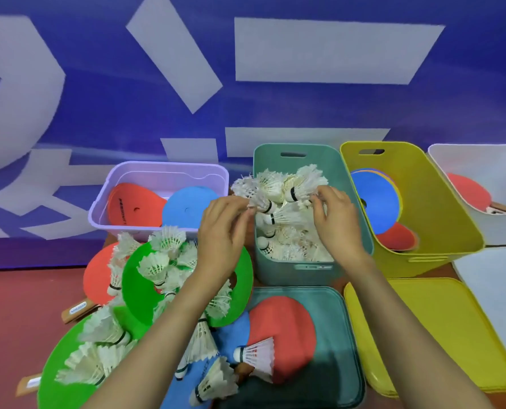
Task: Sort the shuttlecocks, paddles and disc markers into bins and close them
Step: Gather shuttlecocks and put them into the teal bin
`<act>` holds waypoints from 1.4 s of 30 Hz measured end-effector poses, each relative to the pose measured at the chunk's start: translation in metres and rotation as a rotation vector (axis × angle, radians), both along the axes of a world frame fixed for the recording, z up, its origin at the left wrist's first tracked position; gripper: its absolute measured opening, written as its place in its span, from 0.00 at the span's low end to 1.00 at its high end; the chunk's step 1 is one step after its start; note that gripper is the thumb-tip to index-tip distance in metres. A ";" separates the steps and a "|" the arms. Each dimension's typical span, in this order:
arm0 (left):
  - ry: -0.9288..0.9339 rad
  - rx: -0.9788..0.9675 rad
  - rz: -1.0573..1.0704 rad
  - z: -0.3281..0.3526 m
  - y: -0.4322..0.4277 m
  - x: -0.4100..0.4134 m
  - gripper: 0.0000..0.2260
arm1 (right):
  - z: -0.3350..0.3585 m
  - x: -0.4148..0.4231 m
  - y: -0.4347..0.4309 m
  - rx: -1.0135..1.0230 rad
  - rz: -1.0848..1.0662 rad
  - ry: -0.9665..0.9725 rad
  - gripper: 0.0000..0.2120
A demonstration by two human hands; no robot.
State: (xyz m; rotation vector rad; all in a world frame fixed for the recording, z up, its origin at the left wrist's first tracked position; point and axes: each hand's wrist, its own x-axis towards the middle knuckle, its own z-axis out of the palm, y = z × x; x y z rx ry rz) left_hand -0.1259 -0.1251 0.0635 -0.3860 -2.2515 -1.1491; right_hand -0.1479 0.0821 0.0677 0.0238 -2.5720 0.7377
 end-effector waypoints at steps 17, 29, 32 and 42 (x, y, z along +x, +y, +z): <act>-0.080 -0.271 0.059 -0.002 0.060 -0.124 0.03 | -0.031 -0.154 0.030 0.347 0.165 -0.755 0.15; -0.097 -0.480 -0.171 -0.022 0.126 -0.194 0.07 | -0.002 -0.145 0.074 0.266 0.046 -0.663 0.19; -0.305 -0.688 -0.198 -0.040 0.141 -0.209 0.08 | -0.001 -0.141 0.078 0.245 0.038 -0.685 0.19; -0.710 -0.537 -0.428 -0.033 0.145 -0.211 0.16 | 0.003 -0.128 0.070 0.309 0.168 -0.734 0.19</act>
